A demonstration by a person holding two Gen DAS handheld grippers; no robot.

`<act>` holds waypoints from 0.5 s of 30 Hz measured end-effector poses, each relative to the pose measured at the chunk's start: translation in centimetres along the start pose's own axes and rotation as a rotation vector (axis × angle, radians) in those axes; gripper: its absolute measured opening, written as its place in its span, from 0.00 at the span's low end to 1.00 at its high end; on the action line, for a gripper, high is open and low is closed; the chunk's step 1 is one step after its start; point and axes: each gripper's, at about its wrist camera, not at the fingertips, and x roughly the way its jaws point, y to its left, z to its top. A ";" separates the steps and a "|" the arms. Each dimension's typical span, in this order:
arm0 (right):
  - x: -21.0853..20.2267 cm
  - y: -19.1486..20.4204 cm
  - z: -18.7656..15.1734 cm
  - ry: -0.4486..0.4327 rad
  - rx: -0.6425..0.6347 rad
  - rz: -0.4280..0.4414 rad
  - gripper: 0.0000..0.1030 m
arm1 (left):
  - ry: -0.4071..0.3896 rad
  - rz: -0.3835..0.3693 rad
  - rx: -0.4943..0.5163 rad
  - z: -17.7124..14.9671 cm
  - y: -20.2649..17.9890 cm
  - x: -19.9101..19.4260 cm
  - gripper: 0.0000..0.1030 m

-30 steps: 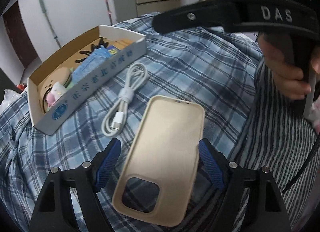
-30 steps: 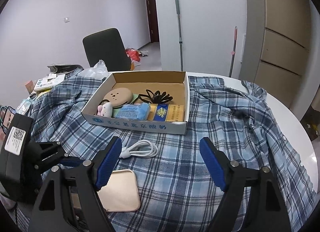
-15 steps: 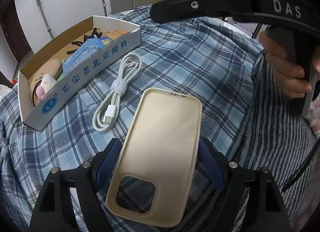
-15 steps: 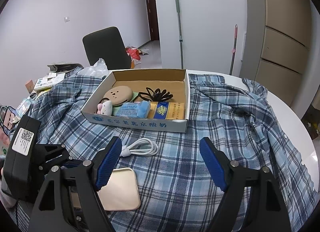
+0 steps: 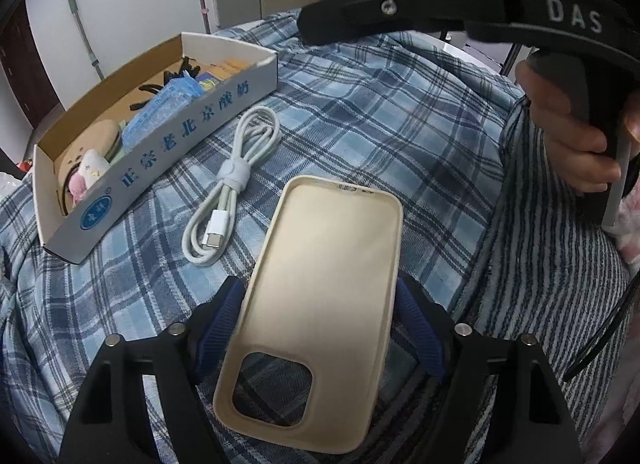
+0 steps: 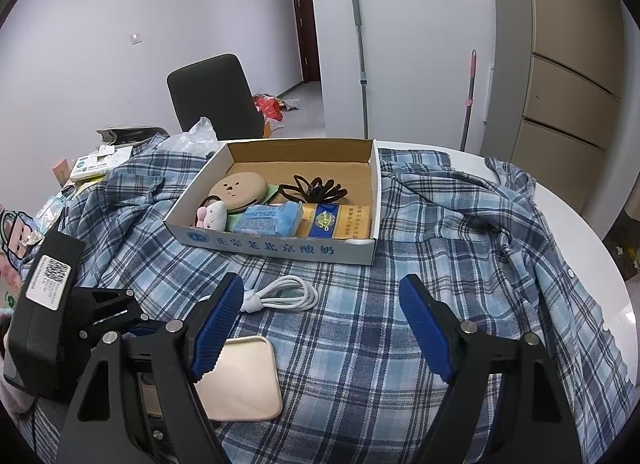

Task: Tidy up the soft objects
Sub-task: 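Grasp the beige phone case with the left gripper and lift it, then hold the phone case up with the left gripper while the right gripper approaches the white cable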

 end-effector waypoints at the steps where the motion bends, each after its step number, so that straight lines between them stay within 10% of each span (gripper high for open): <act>1: 0.0 0.0 0.0 0.000 0.001 -0.001 0.77 | -0.011 0.003 0.001 0.0 0.0 -0.2 0.76; 9: -0.1 -0.6 0.2 -0.009 0.024 -0.013 0.77 | -0.211 0.105 -0.047 -0.4 0.2 -5.3 0.75; 15: -0.8 -1.7 0.7 -0.036 0.071 -0.020 0.77 | -0.214 0.166 -0.203 -1.5 1.8 -8.3 0.75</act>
